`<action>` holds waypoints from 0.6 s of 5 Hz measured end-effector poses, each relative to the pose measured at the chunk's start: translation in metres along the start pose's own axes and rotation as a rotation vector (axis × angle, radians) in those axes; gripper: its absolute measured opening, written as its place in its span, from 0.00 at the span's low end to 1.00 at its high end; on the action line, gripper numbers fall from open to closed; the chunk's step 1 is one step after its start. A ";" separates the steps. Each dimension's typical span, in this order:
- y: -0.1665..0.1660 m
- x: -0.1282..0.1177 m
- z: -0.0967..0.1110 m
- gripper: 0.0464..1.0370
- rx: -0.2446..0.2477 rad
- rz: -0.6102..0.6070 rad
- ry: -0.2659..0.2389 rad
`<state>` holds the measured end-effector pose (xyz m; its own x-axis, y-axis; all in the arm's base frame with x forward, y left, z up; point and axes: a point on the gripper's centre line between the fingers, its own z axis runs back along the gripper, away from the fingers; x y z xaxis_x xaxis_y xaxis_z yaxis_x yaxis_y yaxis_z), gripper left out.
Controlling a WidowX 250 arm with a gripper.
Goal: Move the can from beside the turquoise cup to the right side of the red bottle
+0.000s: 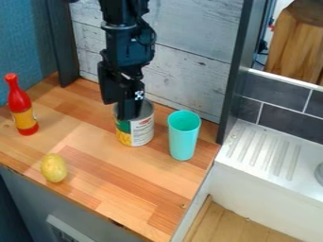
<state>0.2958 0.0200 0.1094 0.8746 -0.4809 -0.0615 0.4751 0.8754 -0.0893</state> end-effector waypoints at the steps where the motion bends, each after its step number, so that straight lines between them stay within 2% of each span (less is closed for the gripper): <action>1: -0.001 -0.001 -0.010 0.96 -0.019 -0.002 0.030; 2: 0.005 -0.002 -0.010 0.96 0.022 0.037 0.038; 3: 0.004 0.002 -0.010 0.96 0.099 0.097 0.068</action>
<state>0.2981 0.0218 0.0988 0.9100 -0.3927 -0.1330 0.3984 0.9170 0.0186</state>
